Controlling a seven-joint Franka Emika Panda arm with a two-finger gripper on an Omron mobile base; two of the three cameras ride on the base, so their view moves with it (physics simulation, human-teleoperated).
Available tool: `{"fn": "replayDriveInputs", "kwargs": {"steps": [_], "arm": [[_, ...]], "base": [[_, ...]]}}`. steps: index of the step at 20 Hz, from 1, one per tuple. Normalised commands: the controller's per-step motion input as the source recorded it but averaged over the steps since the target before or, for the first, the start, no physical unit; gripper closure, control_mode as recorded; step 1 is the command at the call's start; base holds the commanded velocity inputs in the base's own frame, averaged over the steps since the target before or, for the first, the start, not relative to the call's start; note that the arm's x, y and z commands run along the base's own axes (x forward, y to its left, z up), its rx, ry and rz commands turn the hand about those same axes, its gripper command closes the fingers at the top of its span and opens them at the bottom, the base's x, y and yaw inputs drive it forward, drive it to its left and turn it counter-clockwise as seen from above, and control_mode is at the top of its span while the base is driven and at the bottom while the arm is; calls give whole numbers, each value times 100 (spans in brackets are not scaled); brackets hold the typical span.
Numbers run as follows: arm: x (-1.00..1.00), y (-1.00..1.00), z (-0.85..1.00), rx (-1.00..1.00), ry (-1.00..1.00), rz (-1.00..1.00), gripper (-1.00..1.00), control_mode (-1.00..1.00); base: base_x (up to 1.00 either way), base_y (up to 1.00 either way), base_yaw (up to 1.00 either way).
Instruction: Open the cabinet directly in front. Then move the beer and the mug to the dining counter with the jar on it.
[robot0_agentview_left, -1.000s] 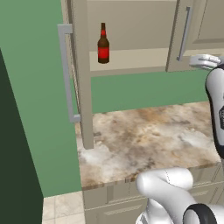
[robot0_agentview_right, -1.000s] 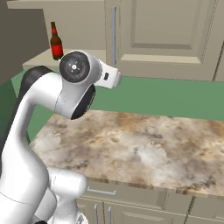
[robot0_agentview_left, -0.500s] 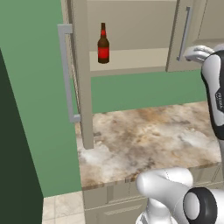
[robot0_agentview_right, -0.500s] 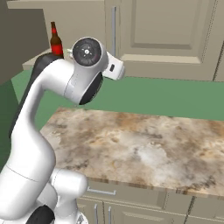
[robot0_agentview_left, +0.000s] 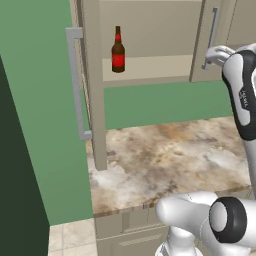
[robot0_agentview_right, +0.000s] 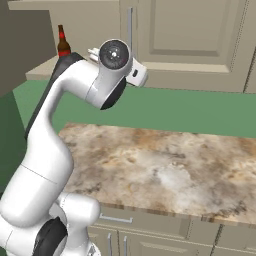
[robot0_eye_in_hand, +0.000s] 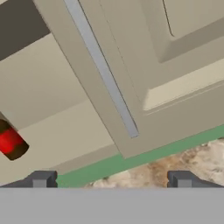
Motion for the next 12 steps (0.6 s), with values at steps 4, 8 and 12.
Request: {"fn": "replayDriveInputs", "kwargs": {"steps": [4,8,12], "arm": [[46,-10,0,5,0,0,-100,-100],[48,-12,0,6,0,0,-100,-100],[48,-11,0,5,0,0,-100,-100]], "base": [[0,0,0],[0,0,0],[0,0,0]]}}
